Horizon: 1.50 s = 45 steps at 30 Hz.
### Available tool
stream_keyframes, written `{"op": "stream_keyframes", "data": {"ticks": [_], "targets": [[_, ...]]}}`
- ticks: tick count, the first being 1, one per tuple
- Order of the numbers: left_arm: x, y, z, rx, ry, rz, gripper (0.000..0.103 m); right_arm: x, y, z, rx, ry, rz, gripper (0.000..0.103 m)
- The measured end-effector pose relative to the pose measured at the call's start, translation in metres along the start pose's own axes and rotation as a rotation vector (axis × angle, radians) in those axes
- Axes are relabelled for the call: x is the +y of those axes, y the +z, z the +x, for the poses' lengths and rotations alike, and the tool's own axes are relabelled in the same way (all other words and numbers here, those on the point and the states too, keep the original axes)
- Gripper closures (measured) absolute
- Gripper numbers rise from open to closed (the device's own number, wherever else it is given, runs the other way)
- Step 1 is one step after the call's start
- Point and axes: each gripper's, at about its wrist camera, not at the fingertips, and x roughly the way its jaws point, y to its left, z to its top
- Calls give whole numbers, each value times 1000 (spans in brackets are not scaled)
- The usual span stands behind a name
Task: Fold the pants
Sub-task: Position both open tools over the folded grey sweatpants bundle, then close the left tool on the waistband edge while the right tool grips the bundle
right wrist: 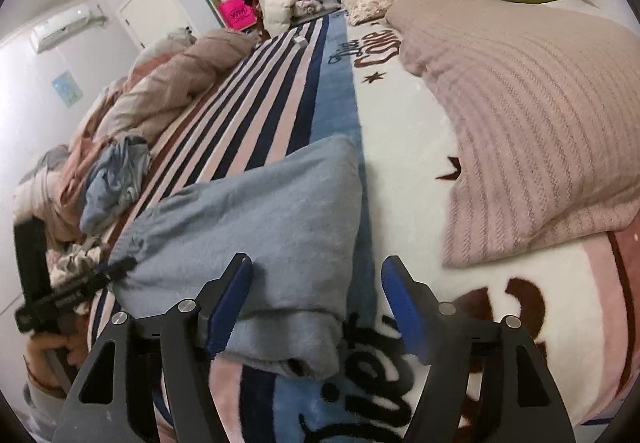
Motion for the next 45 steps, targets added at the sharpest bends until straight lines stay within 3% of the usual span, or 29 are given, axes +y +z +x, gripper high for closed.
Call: {"op": "stream_keyframes", "data": {"ticks": [3, 10, 19, 30, 33, 36, 45], "targets": [[6, 4, 2, 15, -27, -20, 36, -3, 5, -3, -17, 2, 14, 27], [9, 5, 24, 73, -62, -47, 36, -12, 8, 15, 27, 26, 31, 25], [9, 9, 45, 113, -105, -54, 36, -32, 5, 42, 81, 168, 147, 24], [3, 8, 52, 101, -101, -34, 44, -19, 1, 55, 109, 177, 119, 24], [-1, 8, 50, 97, -97, -24, 51, -13, -1, 58, 120, 193, 106, 33], [-7, 7, 48, 85, -84, 2, 58, -5, -3, 60, 121, 165, 78, 35], [-11, 4, 28, 50, -75, 39, 73, 16, 0, 44, 87, 129, 0, 65]]}}
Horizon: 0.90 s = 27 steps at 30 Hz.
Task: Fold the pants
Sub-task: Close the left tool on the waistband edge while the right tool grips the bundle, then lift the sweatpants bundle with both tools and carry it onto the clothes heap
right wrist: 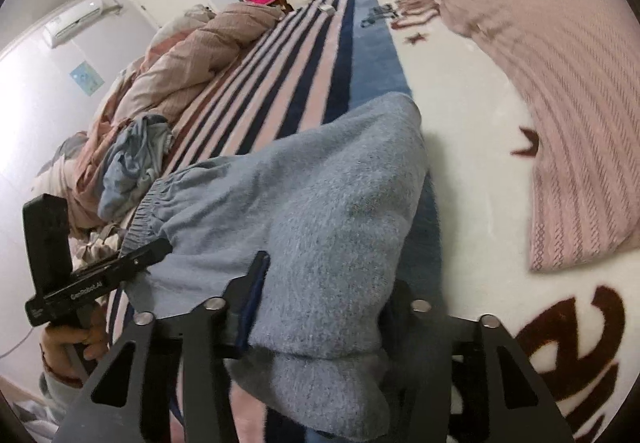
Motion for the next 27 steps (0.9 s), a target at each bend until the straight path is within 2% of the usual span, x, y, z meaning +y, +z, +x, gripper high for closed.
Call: {"op": "stream_keyframes", "data": {"ticks": [3, 8, 17, 27], "targets": [[0, -4, -12, -11, 10, 9, 74, 7, -1, -8, -22, 21, -4, 68], [3, -12, -42, -50, 37, 8, 76, 23, -9, -12, -6, 57, -26, 72], [14, -25, -101, -146, 82, -8, 77, 68, -24, -17, 5, 117, -76, 73], [34, -44, -157, -254, 101, -38, 78, 126, -33, -28, -6, 136, -168, 73]]}}
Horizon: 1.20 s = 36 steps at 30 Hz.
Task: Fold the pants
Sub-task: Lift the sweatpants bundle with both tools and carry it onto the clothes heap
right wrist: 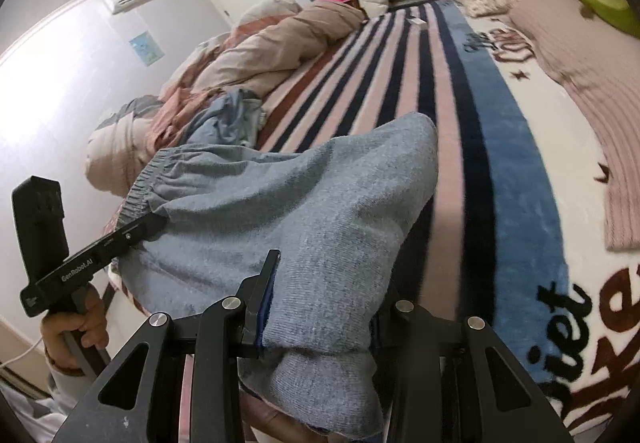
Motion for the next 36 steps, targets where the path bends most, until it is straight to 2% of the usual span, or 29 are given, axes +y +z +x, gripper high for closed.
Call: {"op": "stream_keyframes", "data": {"ticks": [9, 19, 36], "targets": [[35, 1, -38, -65, 21, -23, 78, 47, 8, 7, -9, 12, -59, 73], [87, -1, -73, -125, 74, -73, 78, 101, 20, 37, 12, 49, -140, 73], [188, -15, -114, -193, 222, -193, 79, 193, 30, 132, 132, 162, -259, 73]]}}
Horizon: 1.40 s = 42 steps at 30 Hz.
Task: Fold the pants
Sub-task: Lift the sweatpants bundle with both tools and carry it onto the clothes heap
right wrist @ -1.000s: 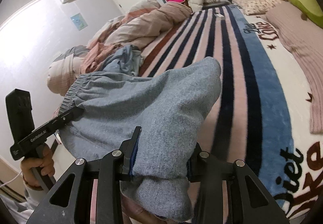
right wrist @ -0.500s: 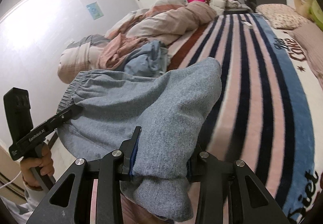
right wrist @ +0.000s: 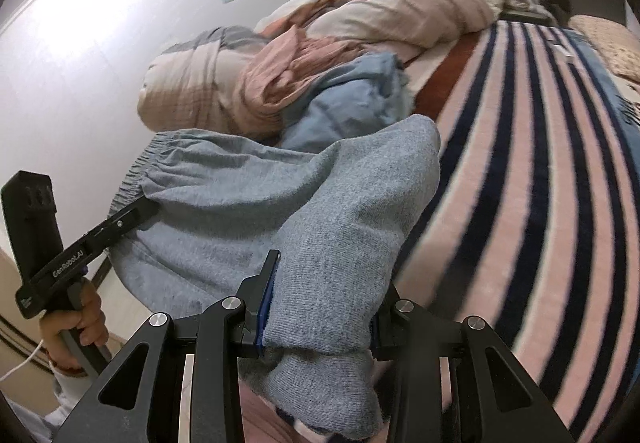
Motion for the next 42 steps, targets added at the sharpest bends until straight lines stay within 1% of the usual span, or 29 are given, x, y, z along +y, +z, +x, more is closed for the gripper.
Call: {"op": "stream_keyframes", "data": {"ticks": [7, 12, 15, 19, 22, 26, 29, 31, 34, 36, 42], "targets": [[49, 15, -4, -31, 59, -33, 80, 27, 24, 46, 25, 61, -35, 73], [78, 25, -4, -49, 127, -41, 80, 48, 42, 79, 37, 95, -68, 73], [95, 25, -1, -39, 160, -53, 80, 59, 47, 98, 51, 108, -91, 73], [114, 18, 11, -2, 185, -82, 80, 67, 45, 120, 76, 113, -106, 73], [121, 7, 19, 28, 201, -84, 80, 65, 41, 128, 87, 97, -111, 73], [133, 4, 16, 17, 207, -110, 82, 68, 40, 134, 87, 97, -131, 73], [137, 7, 15, 12, 220, -107, 83, 73, 43, 133, 69, 109, -141, 73], [137, 5, 19, 27, 224, -100, 83, 74, 43, 136, 71, 108, -146, 73], [138, -1, 27, 62, 238, -92, 83, 70, 35, 144, 99, 93, -135, 73], [140, -5, 31, 79, 247, -94, 82, 68, 30, 147, 106, 84, -140, 72], [138, -5, 32, 85, 265, -88, 79, 65, 26, 144, 118, 96, -132, 67]]}}
